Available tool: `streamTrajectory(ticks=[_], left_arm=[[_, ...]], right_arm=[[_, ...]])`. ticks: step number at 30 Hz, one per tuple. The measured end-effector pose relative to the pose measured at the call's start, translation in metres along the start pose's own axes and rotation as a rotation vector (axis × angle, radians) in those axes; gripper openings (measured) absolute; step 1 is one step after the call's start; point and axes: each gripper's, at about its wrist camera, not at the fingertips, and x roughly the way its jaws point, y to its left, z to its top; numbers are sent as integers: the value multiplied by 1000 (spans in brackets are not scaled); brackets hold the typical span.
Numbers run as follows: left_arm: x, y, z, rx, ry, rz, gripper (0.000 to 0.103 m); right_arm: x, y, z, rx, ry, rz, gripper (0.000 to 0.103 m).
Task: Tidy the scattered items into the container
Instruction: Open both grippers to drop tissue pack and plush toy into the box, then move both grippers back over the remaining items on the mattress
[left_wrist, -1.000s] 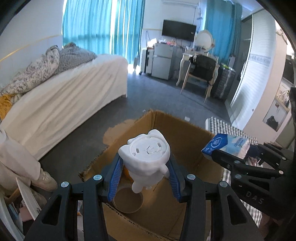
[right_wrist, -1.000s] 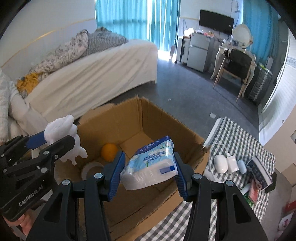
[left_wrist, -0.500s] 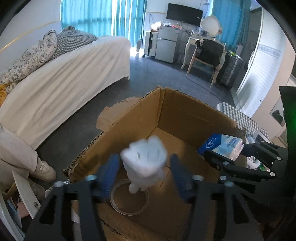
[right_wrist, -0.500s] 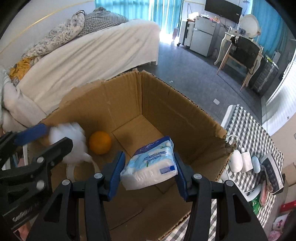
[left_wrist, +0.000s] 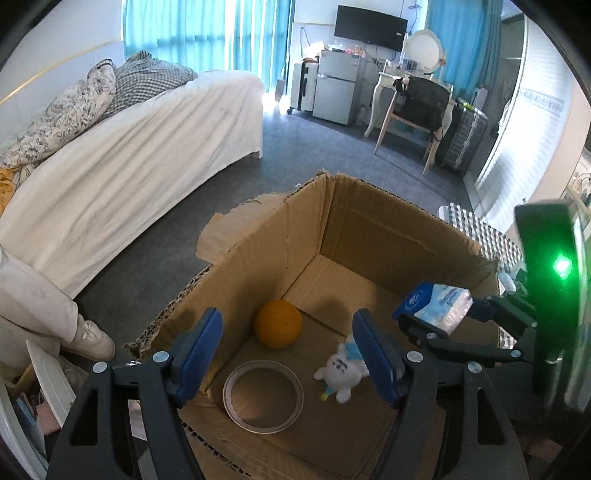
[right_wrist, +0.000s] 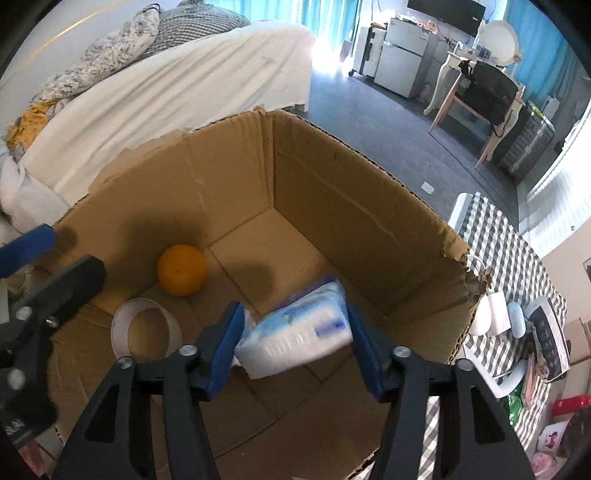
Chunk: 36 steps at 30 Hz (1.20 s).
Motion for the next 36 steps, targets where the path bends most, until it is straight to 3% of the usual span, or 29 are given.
streamTrajectory(ticks=[2, 5, 10, 13, 22, 25, 36], left_arm=[[-2, 0, 1, 1, -5, -1, 76], [-7, -1, 3, 4, -12, -1, 76], [-24, -8, 6, 10, -37, -4, 76], [-42, -22, 11, 27, -74, -13, 83], [-91, -101, 18, 131, -182, -74, 103], [-103, -142, 16, 181, -207, -101, 103], [-79, -286, -12, 356, -149, -221, 103]], right_arm=[[-2, -1, 0, 3, -4, -2, 69], [-9, -2, -2, 10, -19, -9, 91], [-34, -15, -4, 41, -73, -13, 92], [-55, -30, -8, 72, -121, -29, 102], [-123, -110, -52, 206, -216, -144, 103], [-142, -151, -81, 281, -221, -201, 103], [-172, -289, -186, 528, -194, -339, 103]])
